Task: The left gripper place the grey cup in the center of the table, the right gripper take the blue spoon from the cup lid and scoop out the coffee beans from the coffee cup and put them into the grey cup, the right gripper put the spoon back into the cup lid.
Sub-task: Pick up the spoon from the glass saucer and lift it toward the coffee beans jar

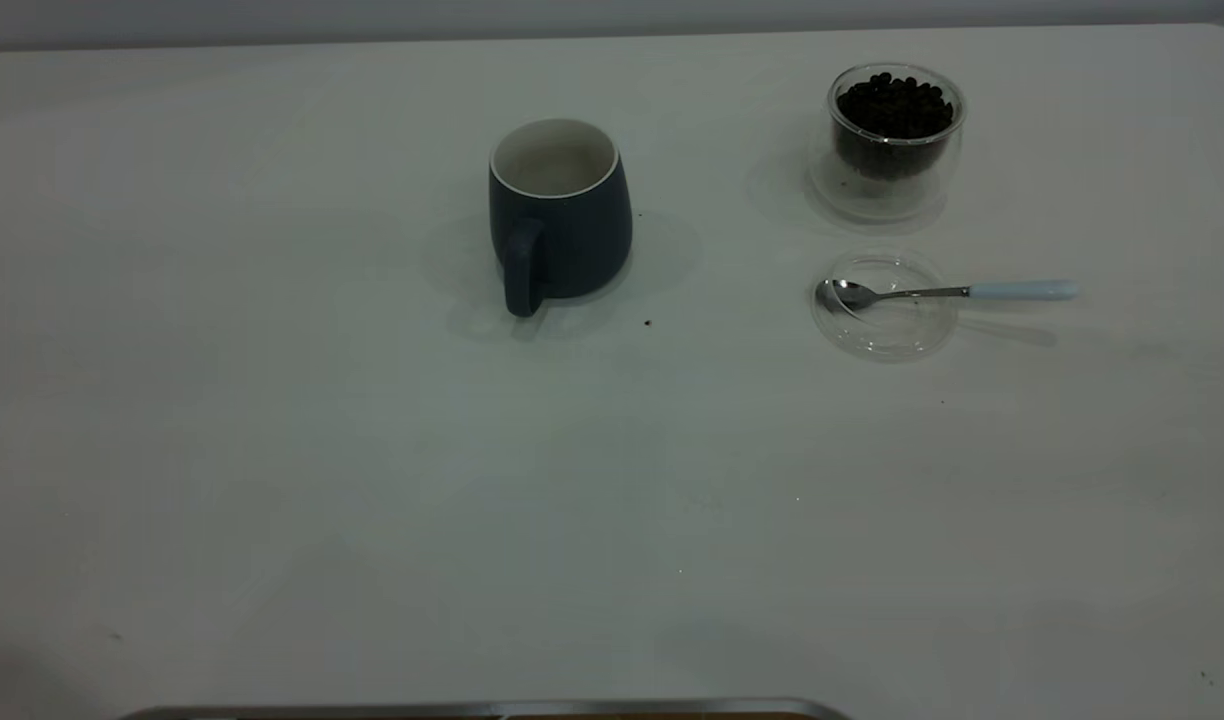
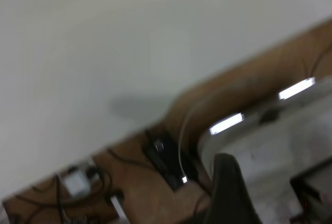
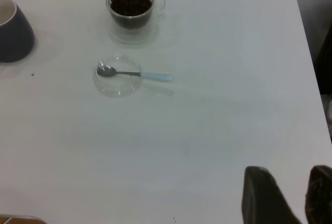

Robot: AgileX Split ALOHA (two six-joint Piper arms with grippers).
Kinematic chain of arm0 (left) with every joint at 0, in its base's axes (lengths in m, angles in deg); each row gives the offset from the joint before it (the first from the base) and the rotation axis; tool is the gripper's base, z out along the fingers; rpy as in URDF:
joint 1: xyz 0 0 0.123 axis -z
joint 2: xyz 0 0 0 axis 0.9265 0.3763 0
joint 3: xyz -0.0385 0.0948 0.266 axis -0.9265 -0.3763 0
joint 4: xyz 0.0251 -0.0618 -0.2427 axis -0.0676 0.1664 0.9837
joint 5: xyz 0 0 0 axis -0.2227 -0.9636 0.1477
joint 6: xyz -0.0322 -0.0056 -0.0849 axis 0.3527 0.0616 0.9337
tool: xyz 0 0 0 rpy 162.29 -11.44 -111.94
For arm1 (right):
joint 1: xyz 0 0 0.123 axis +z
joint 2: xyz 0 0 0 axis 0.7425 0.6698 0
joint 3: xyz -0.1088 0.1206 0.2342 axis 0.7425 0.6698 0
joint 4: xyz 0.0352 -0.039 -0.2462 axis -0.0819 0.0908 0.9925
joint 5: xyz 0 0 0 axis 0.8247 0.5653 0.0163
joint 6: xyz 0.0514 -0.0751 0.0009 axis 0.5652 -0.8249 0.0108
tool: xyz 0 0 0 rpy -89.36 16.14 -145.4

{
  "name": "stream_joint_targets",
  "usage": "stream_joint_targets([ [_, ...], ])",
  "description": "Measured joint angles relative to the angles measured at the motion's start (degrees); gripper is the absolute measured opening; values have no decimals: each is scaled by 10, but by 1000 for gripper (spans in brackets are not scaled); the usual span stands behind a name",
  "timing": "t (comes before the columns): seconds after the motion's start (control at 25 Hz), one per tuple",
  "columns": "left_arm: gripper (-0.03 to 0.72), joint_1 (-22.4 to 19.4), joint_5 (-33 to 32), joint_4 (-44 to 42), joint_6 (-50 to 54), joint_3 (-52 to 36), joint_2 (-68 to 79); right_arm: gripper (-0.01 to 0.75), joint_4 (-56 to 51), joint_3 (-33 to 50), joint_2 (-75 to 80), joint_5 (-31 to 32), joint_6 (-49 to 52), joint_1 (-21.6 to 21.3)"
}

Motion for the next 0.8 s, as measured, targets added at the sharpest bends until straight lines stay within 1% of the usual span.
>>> stream_joint_targets([
  [0.12, 555, 0, 3, 1, 0, -64, -55, 240, 0, 0, 0, 0, 0, 0],
  [0.28, 555, 0, 20, 3, -10, -112, -129, 240, 0, 0, 0, 0, 0, 0],
  [0.56, 555, 0, 25, 3, -20, -131, -219, 240, 0, 0, 0, 0, 0, 0],
  [0.8, 555, 0, 26, 3, -21, -131, -258, 240, 0, 0, 0, 0, 0, 0],
])
